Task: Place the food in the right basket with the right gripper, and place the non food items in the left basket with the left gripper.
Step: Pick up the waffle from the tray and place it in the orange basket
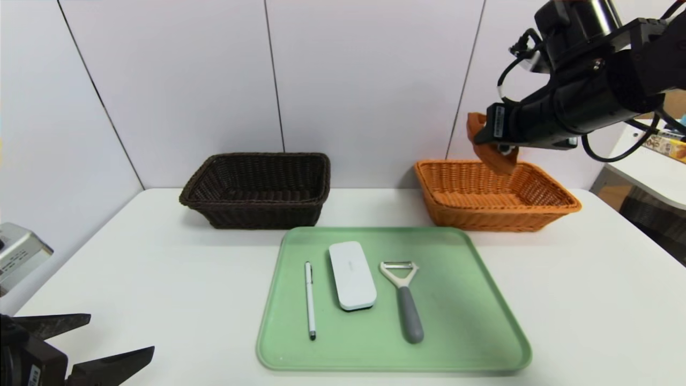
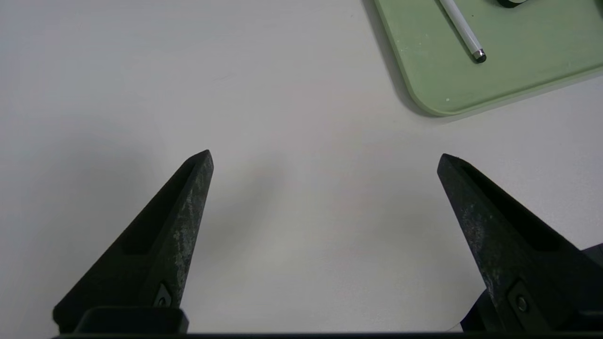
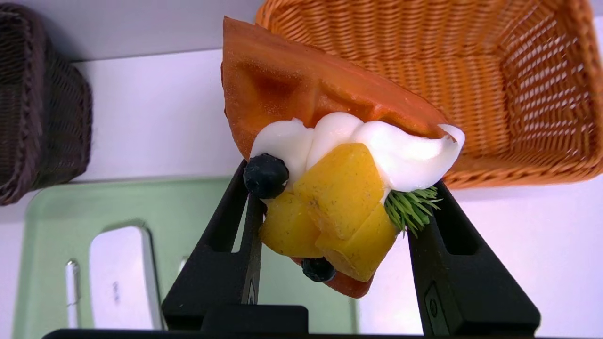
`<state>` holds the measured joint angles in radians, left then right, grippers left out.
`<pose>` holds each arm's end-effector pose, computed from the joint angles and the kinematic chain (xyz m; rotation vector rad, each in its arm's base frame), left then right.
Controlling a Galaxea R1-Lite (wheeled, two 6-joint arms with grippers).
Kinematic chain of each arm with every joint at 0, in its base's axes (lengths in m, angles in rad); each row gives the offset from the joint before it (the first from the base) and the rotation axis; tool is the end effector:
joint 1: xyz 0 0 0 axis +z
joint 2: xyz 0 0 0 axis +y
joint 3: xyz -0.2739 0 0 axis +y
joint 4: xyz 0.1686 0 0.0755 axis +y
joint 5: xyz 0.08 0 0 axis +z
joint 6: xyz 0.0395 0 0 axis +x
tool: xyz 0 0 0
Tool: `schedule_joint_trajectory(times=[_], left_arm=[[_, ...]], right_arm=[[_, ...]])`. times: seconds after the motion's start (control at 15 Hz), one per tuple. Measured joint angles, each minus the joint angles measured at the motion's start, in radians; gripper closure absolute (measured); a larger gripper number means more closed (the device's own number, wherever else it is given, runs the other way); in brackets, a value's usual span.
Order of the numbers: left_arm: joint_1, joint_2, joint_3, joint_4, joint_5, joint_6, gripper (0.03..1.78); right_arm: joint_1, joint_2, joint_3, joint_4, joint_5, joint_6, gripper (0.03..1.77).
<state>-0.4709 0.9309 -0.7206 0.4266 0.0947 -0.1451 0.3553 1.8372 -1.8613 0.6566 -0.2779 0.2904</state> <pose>0.1024 -0.0480 0.1874 0.0399 0.6390 -0.3174 0.3169 0.1060 0.2740 0.0845 0.6049 -0.0130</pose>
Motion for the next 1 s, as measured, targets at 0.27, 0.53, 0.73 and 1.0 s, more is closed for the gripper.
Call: schedule_joint_trajectory(times=[0.27, 0.53, 0.73, 1.0], left_arm=[[0.000, -0.001, 0.000, 0.004, 0.001, 0.001, 0.12], [0.001, -0.006, 0.004, 0.005, 0.002, 0.000, 0.12], [0.001, -0.008, 0.004, 0.005, 0.002, 0.014, 0.12], [0.001, -0.004, 0.006, 0.005, 0.002, 0.016, 0.12]], right_arm=[[-0.073, 0.058, -0.037, -0.061, 0.002, -0.063, 0.94], [-0.141, 0.137, -0.083, -0.071, 0.005, -0.084, 0.94], [-0.182, 0.186, -0.087, -0.113, 0.008, -0.099, 0.94], [-0.218, 0.241, -0.087, -0.117, 0.007, -0.100, 0.94]])
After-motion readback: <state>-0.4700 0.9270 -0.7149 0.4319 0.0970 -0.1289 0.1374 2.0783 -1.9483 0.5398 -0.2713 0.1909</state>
